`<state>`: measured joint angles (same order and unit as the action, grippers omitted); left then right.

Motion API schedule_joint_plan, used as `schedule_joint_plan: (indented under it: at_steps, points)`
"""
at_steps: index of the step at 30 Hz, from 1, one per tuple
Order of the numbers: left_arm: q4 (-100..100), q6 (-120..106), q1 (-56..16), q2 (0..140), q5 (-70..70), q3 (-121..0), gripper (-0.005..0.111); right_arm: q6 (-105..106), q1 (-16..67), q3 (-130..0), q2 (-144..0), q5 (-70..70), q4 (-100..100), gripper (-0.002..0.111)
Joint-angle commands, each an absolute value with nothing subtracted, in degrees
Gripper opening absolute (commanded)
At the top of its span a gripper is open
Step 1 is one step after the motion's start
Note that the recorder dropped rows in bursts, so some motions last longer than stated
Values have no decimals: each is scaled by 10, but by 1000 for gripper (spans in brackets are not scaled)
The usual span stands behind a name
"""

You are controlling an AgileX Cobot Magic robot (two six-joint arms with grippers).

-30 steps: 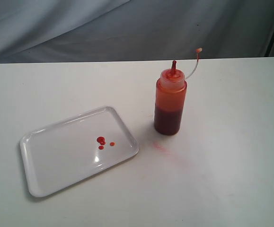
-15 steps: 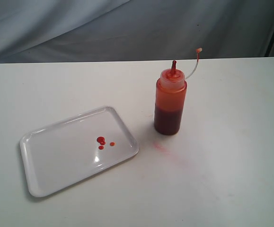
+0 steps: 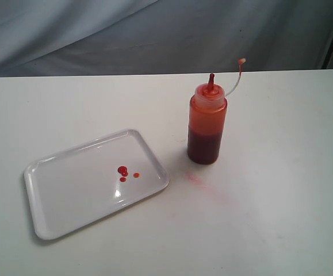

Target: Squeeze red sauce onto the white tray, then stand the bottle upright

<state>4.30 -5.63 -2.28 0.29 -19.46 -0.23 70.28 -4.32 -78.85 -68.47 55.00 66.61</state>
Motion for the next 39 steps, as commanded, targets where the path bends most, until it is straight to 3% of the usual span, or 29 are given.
schedule_joint_plan:
  at_steps: [1, 22, 29, 39]
  points:
    - [49, -63, -22, 0, -193, 0, 0, 700, -46, -788, -684, 547, 667, 105]
    - [49, -63, -22, 0, -193, 0, 0, 700, -46, -788, -676, 542, 661, 105]
    - [49, -63, -22, 0, -192, 0, 0, 739, -46, -750, -521, 448, 641, 105]
    - [49, -63, -22, 0, -192, 0, 0, 671, -46, -635, -274, 374, 427, 105]
